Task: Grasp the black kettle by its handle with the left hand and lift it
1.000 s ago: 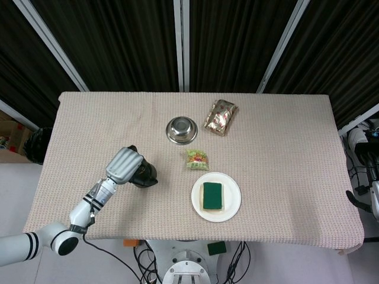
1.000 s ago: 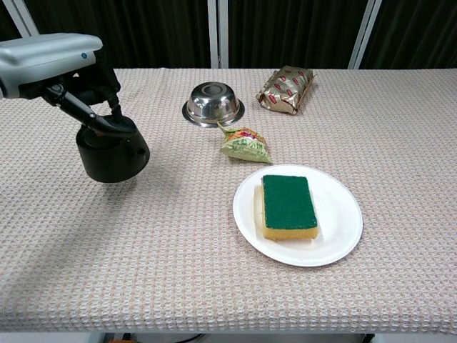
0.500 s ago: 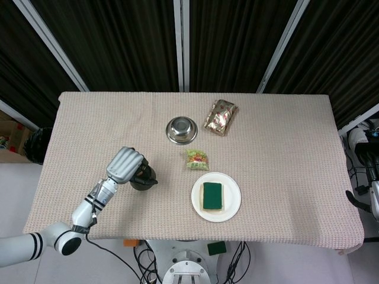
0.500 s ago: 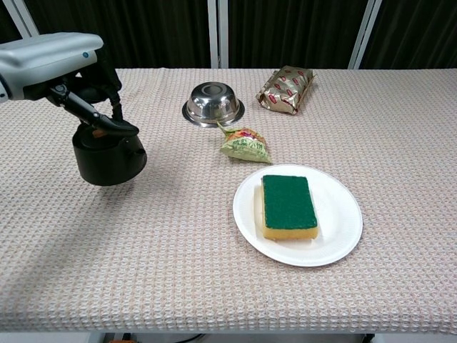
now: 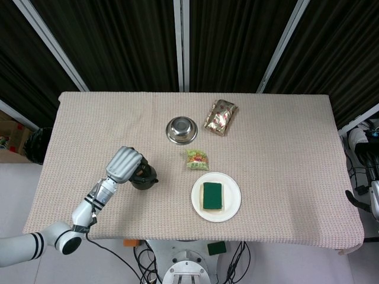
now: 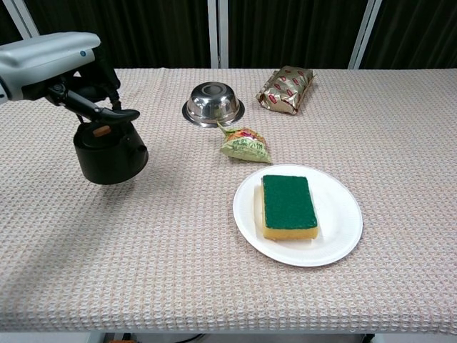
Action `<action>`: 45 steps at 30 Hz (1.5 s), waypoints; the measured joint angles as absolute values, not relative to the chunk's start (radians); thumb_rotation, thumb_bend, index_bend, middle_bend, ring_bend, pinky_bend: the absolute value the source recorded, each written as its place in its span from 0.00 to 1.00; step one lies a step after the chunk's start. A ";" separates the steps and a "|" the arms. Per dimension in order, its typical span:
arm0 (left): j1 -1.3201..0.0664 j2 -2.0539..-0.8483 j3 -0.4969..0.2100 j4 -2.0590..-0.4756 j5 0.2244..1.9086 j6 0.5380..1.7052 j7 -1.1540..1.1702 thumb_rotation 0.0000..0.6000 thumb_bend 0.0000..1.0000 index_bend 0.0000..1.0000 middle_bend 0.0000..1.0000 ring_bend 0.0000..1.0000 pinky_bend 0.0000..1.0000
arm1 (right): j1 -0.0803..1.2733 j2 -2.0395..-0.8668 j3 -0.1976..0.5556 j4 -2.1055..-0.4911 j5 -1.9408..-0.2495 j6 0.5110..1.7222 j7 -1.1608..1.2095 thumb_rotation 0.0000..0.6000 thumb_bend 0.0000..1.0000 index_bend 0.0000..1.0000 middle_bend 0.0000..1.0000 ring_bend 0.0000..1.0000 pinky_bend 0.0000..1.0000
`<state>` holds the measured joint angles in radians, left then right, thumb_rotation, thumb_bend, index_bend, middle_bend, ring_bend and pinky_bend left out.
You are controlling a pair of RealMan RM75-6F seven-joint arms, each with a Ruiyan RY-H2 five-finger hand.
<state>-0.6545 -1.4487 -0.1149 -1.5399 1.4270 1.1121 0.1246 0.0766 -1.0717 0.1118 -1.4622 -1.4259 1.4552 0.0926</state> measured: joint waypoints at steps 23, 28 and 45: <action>-0.654 -1.457 -0.122 -1.527 1.437 1.119 0.112 0.64 0.35 1.00 1.00 0.95 0.69 | 0.079 -1.072 0.111 -1.461 -1.425 1.450 0.091 1.00 0.21 0.00 0.00 0.00 0.00; -0.655 -1.461 -0.123 -1.520 1.443 1.124 0.117 0.73 0.37 1.00 1.00 0.95 0.70 | 0.079 -1.072 0.111 -1.462 -1.424 1.451 0.090 1.00 0.21 0.00 0.00 0.00 0.00; -0.673 -1.476 -0.137 -1.484 1.471 1.148 0.220 0.82 0.38 1.00 1.00 0.95 0.70 | 0.077 -1.069 0.111 -1.462 -1.423 1.452 0.092 1.00 0.21 0.00 0.00 0.00 0.00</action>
<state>-0.6727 -1.4757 -0.1366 -1.4839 1.4705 1.1484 0.2202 0.0770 -1.0690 0.1110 -1.4623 -1.4228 1.4521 0.0922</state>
